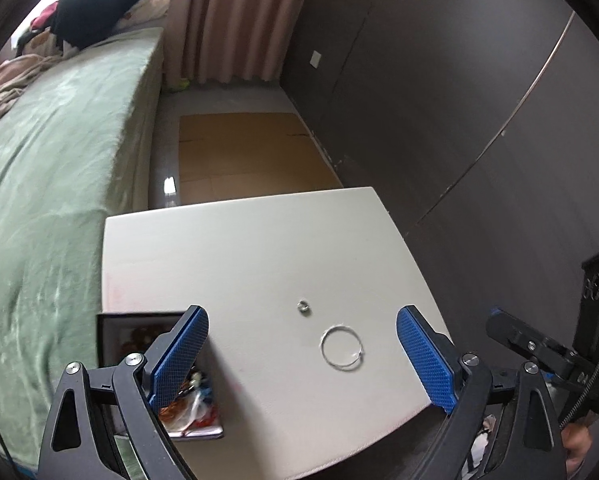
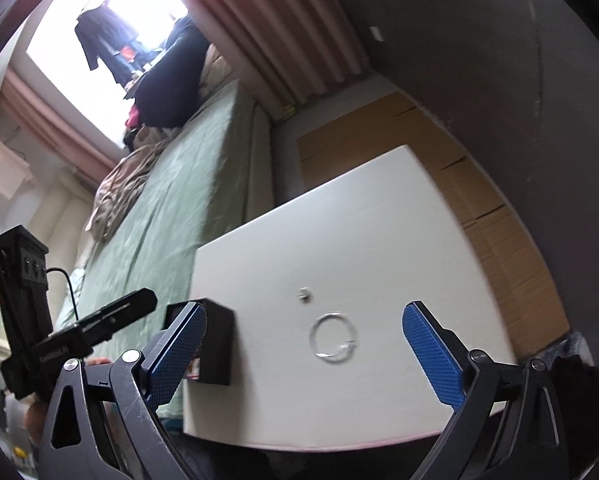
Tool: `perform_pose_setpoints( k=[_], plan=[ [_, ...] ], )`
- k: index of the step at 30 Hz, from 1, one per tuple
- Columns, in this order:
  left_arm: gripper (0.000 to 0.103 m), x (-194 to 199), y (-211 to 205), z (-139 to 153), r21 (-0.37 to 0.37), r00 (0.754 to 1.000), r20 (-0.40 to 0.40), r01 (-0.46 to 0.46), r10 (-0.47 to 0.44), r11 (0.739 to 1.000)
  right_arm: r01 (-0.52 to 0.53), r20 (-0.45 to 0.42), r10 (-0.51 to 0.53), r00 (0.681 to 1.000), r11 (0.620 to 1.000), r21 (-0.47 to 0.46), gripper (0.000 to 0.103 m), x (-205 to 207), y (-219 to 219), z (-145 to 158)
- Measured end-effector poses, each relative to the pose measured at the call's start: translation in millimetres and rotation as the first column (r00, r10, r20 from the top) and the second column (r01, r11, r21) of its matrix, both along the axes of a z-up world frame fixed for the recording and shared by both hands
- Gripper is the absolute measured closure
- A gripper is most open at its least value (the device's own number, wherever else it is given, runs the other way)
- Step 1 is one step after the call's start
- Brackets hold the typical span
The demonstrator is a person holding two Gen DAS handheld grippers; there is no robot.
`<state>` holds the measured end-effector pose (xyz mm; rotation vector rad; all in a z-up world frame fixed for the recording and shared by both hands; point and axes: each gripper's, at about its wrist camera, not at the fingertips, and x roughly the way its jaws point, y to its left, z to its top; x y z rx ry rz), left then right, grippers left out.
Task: Organize jewelry
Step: 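Drop both bracelets into the black box, opening both grippers, then grasp the silver hoop earring with the left gripper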
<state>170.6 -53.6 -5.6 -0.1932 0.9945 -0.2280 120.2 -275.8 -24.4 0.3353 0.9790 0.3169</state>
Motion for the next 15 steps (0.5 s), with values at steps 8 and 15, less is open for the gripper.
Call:
perform_pose_setpoints(
  k=[8,15],
  plan=[
    [0.008,24.9,-33.1,-25.5,0.022,0.995,-0.088,0.051,-0.049,0.998,0.072,-0.031,-0.072,0.997,0.997,0.0,0.004,0.3,-49.3,-13.3],
    [0.034,37.1,-64.4,-68.9,0.031,0.97,-0.226,0.097,-0.087,0.995,0.115,-0.07,-0.114,0.991,0.993,0.001,0.006,-2.8,-71.8,-28.2]
  ],
)
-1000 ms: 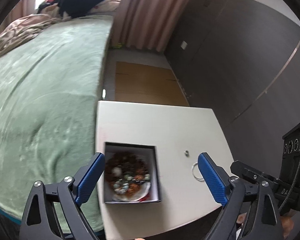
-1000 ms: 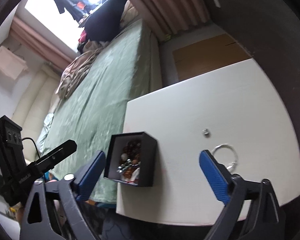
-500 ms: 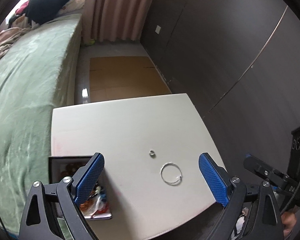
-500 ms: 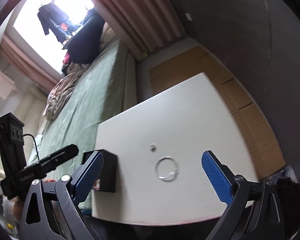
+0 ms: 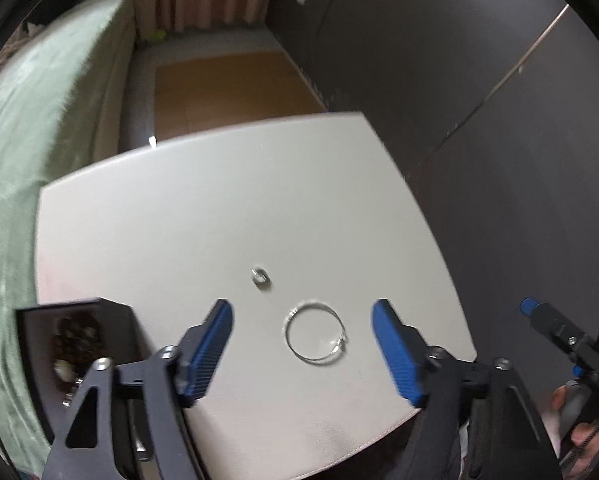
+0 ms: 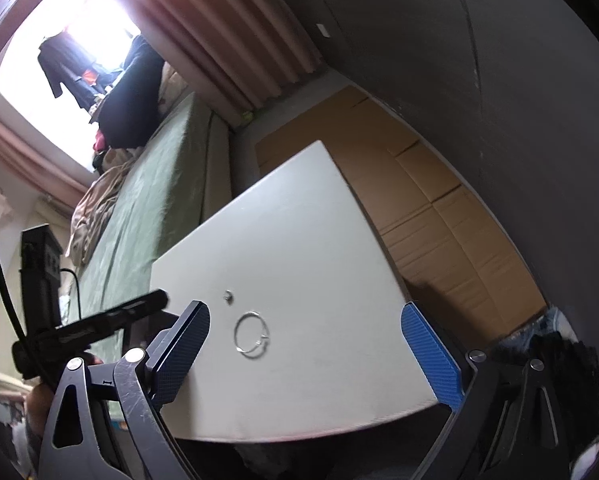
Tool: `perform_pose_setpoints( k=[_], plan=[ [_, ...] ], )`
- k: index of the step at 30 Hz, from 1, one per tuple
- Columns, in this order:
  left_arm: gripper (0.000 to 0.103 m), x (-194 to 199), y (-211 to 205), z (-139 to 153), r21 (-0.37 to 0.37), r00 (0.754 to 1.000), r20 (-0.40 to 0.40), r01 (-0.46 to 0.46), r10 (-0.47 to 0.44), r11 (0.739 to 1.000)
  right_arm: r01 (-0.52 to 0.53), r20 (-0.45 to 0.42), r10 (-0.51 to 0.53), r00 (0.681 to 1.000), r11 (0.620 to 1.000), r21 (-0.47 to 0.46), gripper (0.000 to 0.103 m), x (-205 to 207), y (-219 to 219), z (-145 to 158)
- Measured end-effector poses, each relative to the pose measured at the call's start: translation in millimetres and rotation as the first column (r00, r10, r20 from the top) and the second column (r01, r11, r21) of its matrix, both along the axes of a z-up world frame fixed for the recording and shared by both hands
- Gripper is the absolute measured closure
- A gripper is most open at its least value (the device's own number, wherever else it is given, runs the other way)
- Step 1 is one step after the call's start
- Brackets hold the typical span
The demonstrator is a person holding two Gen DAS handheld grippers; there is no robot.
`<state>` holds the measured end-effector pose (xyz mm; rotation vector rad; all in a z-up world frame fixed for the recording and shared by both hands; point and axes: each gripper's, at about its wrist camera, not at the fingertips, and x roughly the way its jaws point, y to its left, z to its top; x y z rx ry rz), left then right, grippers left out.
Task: Organize jewelry
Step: 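Grasp the silver hoop earring with the left gripper, then drop the hoop into the box with the left gripper while the right grasps the silver stud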
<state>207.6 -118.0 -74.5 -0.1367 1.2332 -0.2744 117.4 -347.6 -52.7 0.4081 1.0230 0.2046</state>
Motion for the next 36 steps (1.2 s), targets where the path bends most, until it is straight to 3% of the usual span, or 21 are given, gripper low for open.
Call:
perform_pose_setpoints(
  k=[3,7,12,15,17,18,19,24,30,36],
  plan=[
    [0.039,-1.7,-15.5,-15.2,0.012,0.999,-0.024,0.032,-0.031,0.999,0.014,-0.02,-0.014,1.0,1.0,-0.003,0.007,-0.4,-9.1,-5.0],
    [0.056,-2.0,-34.3,-35.1,0.01,0.994,-0.079,0.072,-0.071,0.997,0.039,-0.037,-0.039,0.999,0.999,-0.01,0.007,-6.9,-23.3,-9.4],
    [0.063,-4.5,-54.5,-53.5,0.026,0.986,-0.115,0.121,-0.118,0.992,0.061,-0.061,-0.061,0.996,0.998,-0.004,0.007,-14.6,-37.4,-14.7],
    [0.066,-5.7,-60.3,-66.7,0.08,0.984,-0.137,0.126,-0.114,0.989,0.052,-0.073,-0.052,0.996,0.999,-0.004,0.007,-14.1,-37.6,-17.0],
    [0.07,-8.8,-61.2,-67.2,0.098,0.986,-0.112,0.131,-0.12,0.987,0.048,-0.077,-0.049,0.996,0.999,-0.007,0.007,-14.1,-36.3,-18.2],
    [0.082,-10.4,-62.6,-67.8,0.135,0.986,-0.105,0.141,-0.127,0.981,0.047,-0.079,-0.048,0.996,0.999,-0.007,0.007,-14.0,-36.6,-18.6],
    [0.101,-11.2,-61.7,-67.3,0.164,0.988,-0.091,0.135,-0.122,0.977,0.048,-0.084,-0.048,0.995,0.999,-0.007,0.008,-13.3,-35.6,-19.4],
    [0.102,-11.0,-42.2,-60.0,0.117,0.993,-0.08,0.09,-0.081,0.989,0.026,-0.101,-0.025,0.995,1.0,0.009,0.01,-2.2,-20.5,-20.7],
    [0.102,-1.5,-3.0,-22.4,0.07,1.0,-0.008,0.012,-0.011,0.998,-0.046,-0.101,0.047,0.994,0.999,0.009,0.013,10.8,12.9,-21.3],
    [0.102,-4.9,34.9,7.8,0.055,0.998,0.042,-0.055,0.053,0.997,-0.129,-0.135,0.132,0.982,0.991,0.028,0.028,30.4,50.8,-31.7]
  ],
)
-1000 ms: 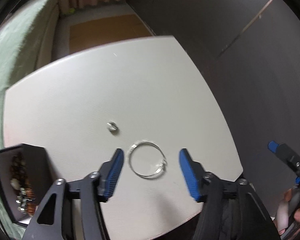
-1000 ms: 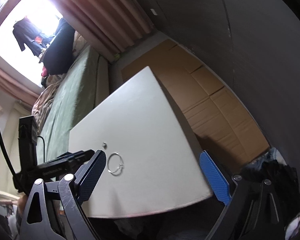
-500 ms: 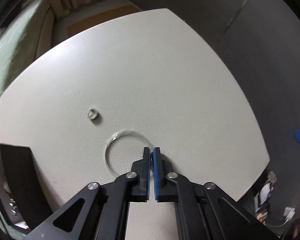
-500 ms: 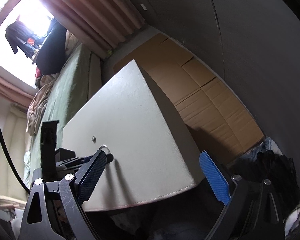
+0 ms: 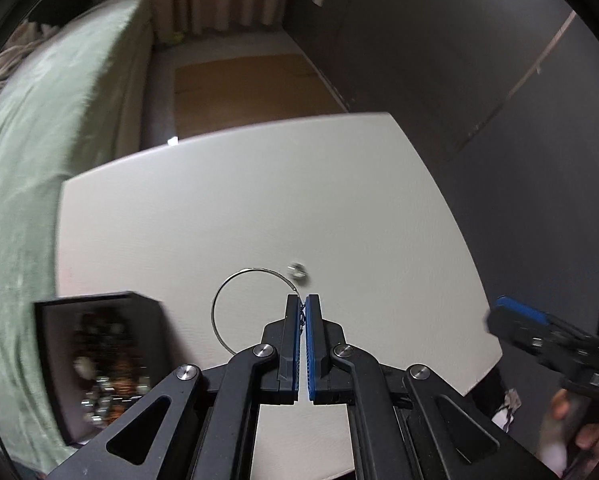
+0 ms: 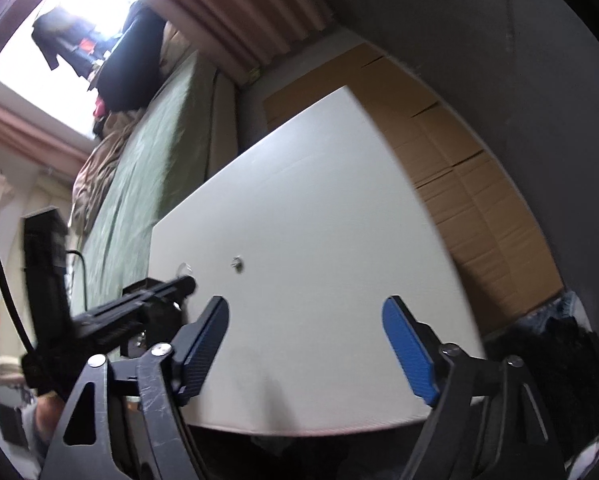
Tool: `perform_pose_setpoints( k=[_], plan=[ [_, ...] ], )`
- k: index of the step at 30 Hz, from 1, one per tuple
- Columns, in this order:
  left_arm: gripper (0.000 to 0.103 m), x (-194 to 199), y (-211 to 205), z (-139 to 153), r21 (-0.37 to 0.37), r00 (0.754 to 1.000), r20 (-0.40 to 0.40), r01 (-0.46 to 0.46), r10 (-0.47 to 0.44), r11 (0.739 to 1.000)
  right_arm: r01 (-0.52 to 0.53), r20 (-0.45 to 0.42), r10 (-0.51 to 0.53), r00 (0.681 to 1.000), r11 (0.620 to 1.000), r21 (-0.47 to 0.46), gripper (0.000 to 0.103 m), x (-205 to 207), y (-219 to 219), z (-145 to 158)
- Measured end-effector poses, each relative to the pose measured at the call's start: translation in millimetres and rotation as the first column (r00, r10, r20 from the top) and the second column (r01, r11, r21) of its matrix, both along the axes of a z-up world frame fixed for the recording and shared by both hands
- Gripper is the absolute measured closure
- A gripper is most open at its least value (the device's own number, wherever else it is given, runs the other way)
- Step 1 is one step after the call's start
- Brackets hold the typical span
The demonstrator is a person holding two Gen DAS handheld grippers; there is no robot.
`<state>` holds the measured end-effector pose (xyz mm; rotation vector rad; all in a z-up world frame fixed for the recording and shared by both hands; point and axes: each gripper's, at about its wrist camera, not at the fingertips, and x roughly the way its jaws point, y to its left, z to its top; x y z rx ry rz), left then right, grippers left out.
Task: Organize jewelry
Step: 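Drop the hoop into the box with the left gripper while the right grasps the silver stud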
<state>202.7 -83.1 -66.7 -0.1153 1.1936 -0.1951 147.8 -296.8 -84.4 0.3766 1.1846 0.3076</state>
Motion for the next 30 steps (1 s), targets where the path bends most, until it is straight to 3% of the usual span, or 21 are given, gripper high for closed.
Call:
perform_pose_setpoints(
  k=[7,14,23,30],
  plan=[
    [0.102,-8.3,41.5,22.5,-0.015,0.993,0.047,-0.108,0.108,0.994,-0.118,-0.053,0.117,0.992,0.993,-0.027,0.05,28.5,48.8,-10.3],
    [0.102,-23.3,88.6,25.5,-0.012,0.976,0.048,-0.21,0.211,0.978,-0.261,-0.097,0.249,0.964,0.955,-0.139,0.069,47.3,105.7,-23.7],
    [0.102,-54.3,135.0,30.9,-0.029,0.954,0.05,-0.295,0.296,0.955,-0.333,-0.145,0.305,0.941,0.909,-0.249,0.072,70.5,138.7,-48.4],
    [0.102,-72.1,164.2,33.4,-0.032,0.93,0.049,-0.363,0.364,0.931,-0.382,-0.162,0.346,0.924,0.846,-0.373,0.073,80.6,157.6,-62.1]
  ],
)
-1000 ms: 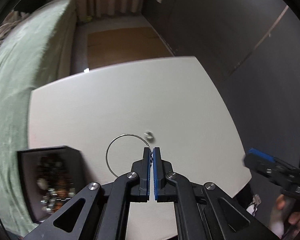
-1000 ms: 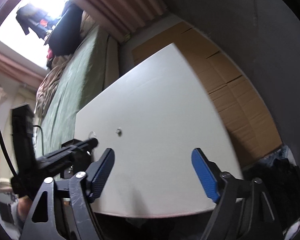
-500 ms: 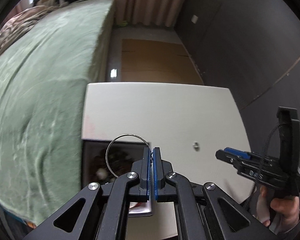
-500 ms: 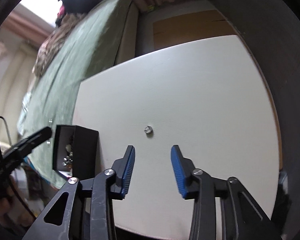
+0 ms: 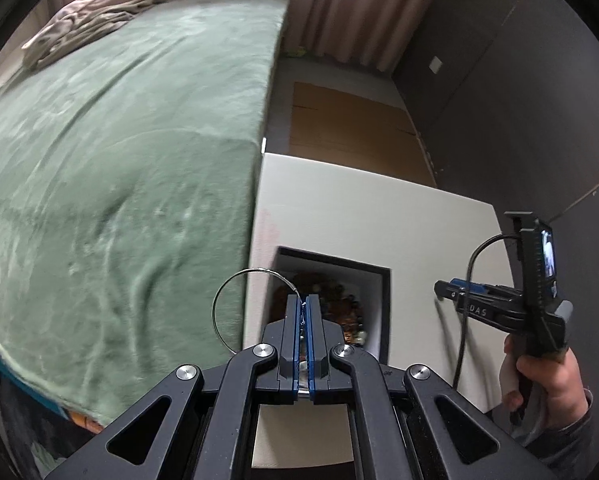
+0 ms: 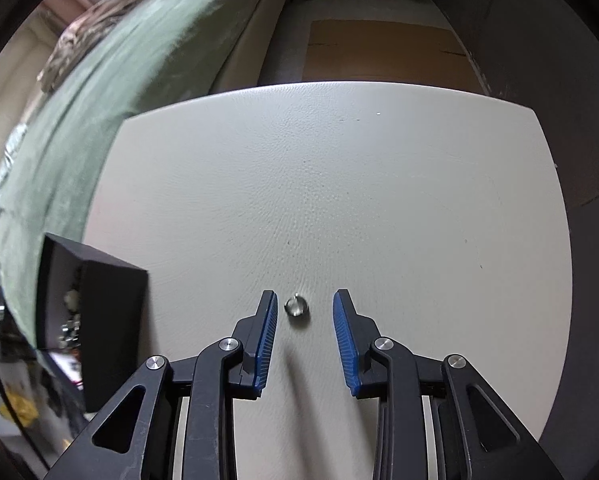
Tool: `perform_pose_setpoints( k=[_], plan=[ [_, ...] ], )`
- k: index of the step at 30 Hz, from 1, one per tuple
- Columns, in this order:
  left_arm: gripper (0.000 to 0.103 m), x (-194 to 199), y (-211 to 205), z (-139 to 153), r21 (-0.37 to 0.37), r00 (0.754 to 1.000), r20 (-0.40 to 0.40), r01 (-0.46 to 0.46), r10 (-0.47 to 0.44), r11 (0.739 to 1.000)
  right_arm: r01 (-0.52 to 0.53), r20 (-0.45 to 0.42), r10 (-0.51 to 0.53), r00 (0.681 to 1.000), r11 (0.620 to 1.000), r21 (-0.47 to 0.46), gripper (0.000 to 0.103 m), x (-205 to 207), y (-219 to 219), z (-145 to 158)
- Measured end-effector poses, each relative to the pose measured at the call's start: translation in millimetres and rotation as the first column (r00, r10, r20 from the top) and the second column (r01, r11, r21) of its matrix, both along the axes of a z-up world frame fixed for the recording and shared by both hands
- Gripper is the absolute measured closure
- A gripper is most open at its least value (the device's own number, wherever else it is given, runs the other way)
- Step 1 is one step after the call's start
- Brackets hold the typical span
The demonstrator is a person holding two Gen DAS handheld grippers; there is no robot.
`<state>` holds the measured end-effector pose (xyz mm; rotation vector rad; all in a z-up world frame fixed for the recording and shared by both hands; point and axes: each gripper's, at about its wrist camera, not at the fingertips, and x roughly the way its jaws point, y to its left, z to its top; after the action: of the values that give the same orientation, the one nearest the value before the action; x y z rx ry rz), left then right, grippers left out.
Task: Organize jewelry
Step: 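Drop the hoop into the box with the left gripper while the right grasps the silver stud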
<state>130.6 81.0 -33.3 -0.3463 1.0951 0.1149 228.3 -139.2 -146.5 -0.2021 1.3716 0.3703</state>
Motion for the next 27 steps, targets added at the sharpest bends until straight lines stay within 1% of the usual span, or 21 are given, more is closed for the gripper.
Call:
perform_pose_setpoints(
  k=[1,3,4,6,11,14,15,16,17,18,19,21,22,27],
  plan=[
    [0.102,-0.6,1.6,0.2,-0.001,1.0,0.001,-0.002,0.002,1.0,-0.008,0.003,0.008,1.0,1.0,-0.015,0.073,-0.3,1.9,-1.5],
    [0.102,-2.9,5.0,0.8,-0.006,1.0,0.005,-0.009,0.009,1.0,-0.029,0.037,0.031,0.999,0.997,-0.065,0.078,-3.5,7.3,-1.7],
    [0.102,-3.5,5.8,0.2,-0.009,1.0,0.004,-0.01,0.01,1.0,-0.045,0.055,0.052,0.997,0.993,-0.112,0.087,-6.4,11.3,-1.9],
    [0.102,-3.7,5.1,-0.4,-0.016,1.0,0.002,-0.005,0.005,1.0,-0.065,0.056,0.073,0.996,0.99,-0.127,0.089,-9.0,17.7,-1.7],
    [0.101,0.6,-3.5,-2.4,-0.04,1.0,0.005,0.026,-0.026,0.999,-0.045,0.056,0.049,0.997,0.997,-0.065,0.089,-20.0,8.3,9.3],
    [0.102,7.2,-15.6,-2.7,-0.066,0.998,0.011,0.062,-0.062,0.996,-0.026,0.065,0.027,0.997,1.0,-0.01,0.089,-30.1,-0.8,24.7],
    [0.1,10.0,-21.7,-2.5,-0.038,0.997,0.003,0.073,-0.073,0.997,-0.02,0.07,0.019,0.997,1.0,0.008,0.089,-34.4,-4.8,31.3],
    [0.099,12.5,-26.8,-3.2,-0.028,0.996,-0.004,0.09,-0.09,0.996,-0.014,0.073,0.012,0.997,0.999,0.029,0.089,-38.3,-8.5,37.5],
    [0.095,14.6,-29.2,-5.2,-0.041,0.995,-0.011,0.103,-0.103,0.994,-0.011,0.076,0.008,0.997,0.999,0.046,0.089,-40.7,-9.3,41.0],
    [0.078,16.1,-30.4,-7.7,-0.056,0.994,-0.024,0.107,-0.109,0.993,-0.008,0.079,0.003,0.997,0.998,0.065,0.089,-44.2,-8.8,46.2],
    [0.055,16.3,-29.7,-10.2,-0.076,0.994,-0.033,0.1,-0.103,0.992,-0.004,0.083,-0.004,0.997,0.996,0.09,0.089,-49.0,-11.9,53.3],
    [0.036,12.5,-26.0,-8.2,-0.081,0.996,-0.008,0.083,-0.084,0.993,-0.003,0.086,-0.008,0.996,0.992,0.124,0.089,-56.3,-11.5,63.1],
    [0.035,8.8,-22.5,-6.1,-0.078,0.997,0.01,0.074,-0.073,0.994,-0.007,0.089,-0.006,0.996,0.99,0.141,0.089,-60.6,-9.4,67.8],
    [0.035,-3.3,-1.4,-2.1,-0.11,0.999,0.021,0.038,-0.036,0.993,-0.042,0.109,0.021,0.994,0.98,0.196,0.089,-69.3,10.8,86.5]
  ],
)
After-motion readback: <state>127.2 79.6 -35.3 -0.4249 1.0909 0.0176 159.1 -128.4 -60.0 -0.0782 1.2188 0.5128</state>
